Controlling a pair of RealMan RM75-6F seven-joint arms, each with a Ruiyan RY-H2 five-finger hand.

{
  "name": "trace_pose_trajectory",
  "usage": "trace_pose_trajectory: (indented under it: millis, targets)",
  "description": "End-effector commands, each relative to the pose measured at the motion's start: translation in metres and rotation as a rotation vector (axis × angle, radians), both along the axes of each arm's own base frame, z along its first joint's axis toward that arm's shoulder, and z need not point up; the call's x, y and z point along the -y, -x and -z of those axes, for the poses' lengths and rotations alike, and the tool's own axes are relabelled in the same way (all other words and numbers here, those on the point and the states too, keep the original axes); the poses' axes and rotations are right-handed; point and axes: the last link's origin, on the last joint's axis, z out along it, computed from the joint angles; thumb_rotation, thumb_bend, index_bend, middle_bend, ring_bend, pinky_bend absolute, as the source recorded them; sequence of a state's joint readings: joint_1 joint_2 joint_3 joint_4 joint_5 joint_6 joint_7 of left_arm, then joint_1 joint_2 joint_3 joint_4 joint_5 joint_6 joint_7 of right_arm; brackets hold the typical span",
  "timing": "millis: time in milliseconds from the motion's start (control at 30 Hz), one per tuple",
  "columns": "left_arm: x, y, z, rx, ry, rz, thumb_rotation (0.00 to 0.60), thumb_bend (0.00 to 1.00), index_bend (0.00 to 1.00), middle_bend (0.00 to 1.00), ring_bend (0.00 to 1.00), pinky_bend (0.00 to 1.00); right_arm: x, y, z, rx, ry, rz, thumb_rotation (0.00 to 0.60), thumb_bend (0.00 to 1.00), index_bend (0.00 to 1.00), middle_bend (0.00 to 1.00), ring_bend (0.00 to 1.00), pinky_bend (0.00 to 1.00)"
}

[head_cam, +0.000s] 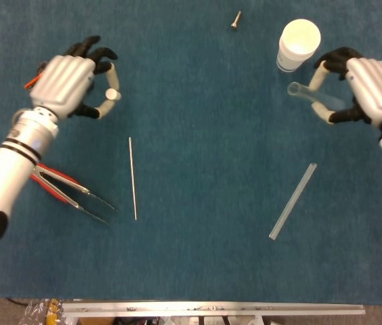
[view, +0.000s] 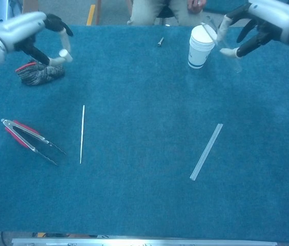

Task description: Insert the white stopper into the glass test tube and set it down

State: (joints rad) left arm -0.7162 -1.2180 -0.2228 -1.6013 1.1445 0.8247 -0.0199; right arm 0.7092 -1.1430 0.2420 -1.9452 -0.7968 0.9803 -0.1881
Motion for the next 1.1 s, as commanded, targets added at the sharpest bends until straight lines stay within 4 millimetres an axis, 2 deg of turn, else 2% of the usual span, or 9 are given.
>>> trace_pose_trajectory:
  millis: [33, 233, 333, 1100]
  targets:
    - [0.004, -0.006, -0.027, 0.025, 0.000, -0.035, 0.600, 0.32, 0.53, 0.21, 0.03, 0.05, 0.005, -0.008, 0.011, 0.027, -0.036, 0.001, 0.600, 0.40, 0.66, 0.33, 0.18, 0.36]
    - [0.009, -0.020, -0.055, 0.053, -0.006, -0.051, 0.600, 0.32, 0.53, 0.21, 0.03, 0.05, 0.014, -0.024, 0.025, 0.031, -0.069, -0.014, 0.600, 0.40, 0.66, 0.33, 0.18, 0.36]
    - [0.011, -0.026, -0.063, 0.061, -0.004, -0.053, 0.600, 0.32, 0.53, 0.21, 0.03, 0.05, 0.016, -0.034, 0.031, 0.036, -0.073, -0.024, 0.600, 0.40, 0.66, 0.32, 0.18, 0.36]
    - [0.010, -0.049, -0.087, 0.135, 0.009, -0.103, 0.600, 0.32, 0.55, 0.21, 0.03, 0.05, 0.019, -0.088, 0.099, 0.099, -0.013, -0.104, 0.600, 0.40, 0.66, 0.33, 0.18, 0.37]
